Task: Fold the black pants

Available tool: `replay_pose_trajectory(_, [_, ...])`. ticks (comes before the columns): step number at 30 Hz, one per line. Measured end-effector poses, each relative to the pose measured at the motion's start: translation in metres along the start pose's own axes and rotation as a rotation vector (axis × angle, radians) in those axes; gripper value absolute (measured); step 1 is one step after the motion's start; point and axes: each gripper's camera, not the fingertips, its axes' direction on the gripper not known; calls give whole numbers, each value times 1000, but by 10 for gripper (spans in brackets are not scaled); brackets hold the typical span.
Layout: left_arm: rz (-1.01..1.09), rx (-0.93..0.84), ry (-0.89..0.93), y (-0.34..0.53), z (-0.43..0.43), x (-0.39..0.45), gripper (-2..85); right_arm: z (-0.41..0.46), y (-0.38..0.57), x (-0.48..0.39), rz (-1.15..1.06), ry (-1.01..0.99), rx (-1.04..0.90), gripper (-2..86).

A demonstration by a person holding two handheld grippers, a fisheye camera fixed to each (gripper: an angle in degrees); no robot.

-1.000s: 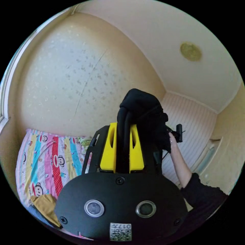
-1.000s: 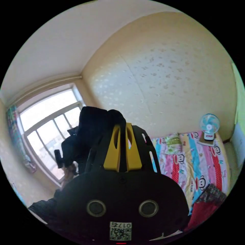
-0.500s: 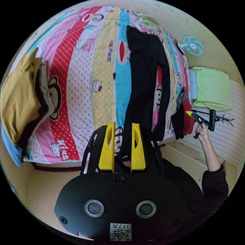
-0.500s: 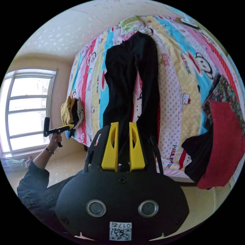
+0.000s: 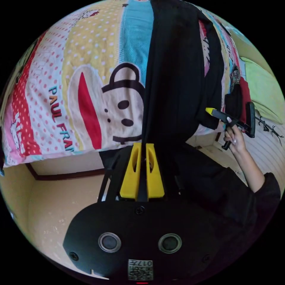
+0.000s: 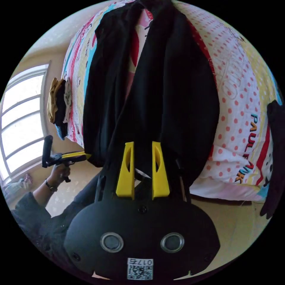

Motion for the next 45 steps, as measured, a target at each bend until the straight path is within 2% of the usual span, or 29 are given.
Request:
replay_pose_trajectory(2, [-140, 10, -72, 29, -27, -18, 35, -12, 20, 10, -8, 43, -65, 38])
replay_pose_trajectory(4, [-232, 33, -91, 50, -48, -26, 52, -28, 45, 21, -49, -2, -84, 23])
replay_pose_trajectory(7, [-240, 161, -14, 73, -84, -12, 96, -57, 84, 47, -43, -131, -64, 12])
replay_pose_trajectory(12, [41, 270, 164, 36, -108, 76, 108, -102, 148, 71, -11, -215, -32, 8])
replay_pose_trajectory(14, [175, 242, 169, -5, -99, 126, 112, -115, 170, 77, 6, -223, -35, 10])
replay_pose_trajectory(16, [218, 201, 136, -35, -82, 153, 113, -128, 193, 85, 26, -233, -38, 13])
replay_pose_trajectory(18, [230, 129, 77, -63, -57, 171, 111, -156, 223, 93, 37, -221, 0, 25])
replay_pose_trajectory(20, [219, -18, -34, -87, -18, 178, 89, -182, 244, 101, 48, -204, 66, 45])
replay_pose_trajectory(22, [223, -3, -53, -85, -17, 176, 74, -208, 261, 109, 56, -212, 140, 77])
replay_pose_trajectory(25, [223, -90, 57, -71, -18, 167, 21, -231, 278, 126, 120, -221, 225, 116])
replay_pose_trajectory(27, [262, -54, 132, -49, -28, 166, 13, -218, 280, 139, 154, -282, 146, 127])
replay_pose_trajectory(29, [316, 14, 284, -18, -54, 168, 5, -220, 289, 141, 175, -340, 152, 132])
replay_pose_trajectory(32, [380, 123, 382, 21, -95, 177, 1, -264, 321, 138, 188, -412, 314, 137])
replay_pose_trajectory(35, [432, 187, 392, 49, -125, 195, -2, -326, 353, 154, 259, -613, 553, 135])
replay_pose_trajectory(36, [439, 197, 394, 53, -130, 199, -2, -349, 356, 165, 268, -711, 632, 133])
replay_pose_trajectory(38, [493, 232, 380, 70, -143, 219, -3, -378, 335, 179, 258, -762, 653, 130])
replay_pose_trajectory(45, [594, 267, 440, 102, -141, 256, -3, -435, 144, 226, 168, -686, 597, 152])
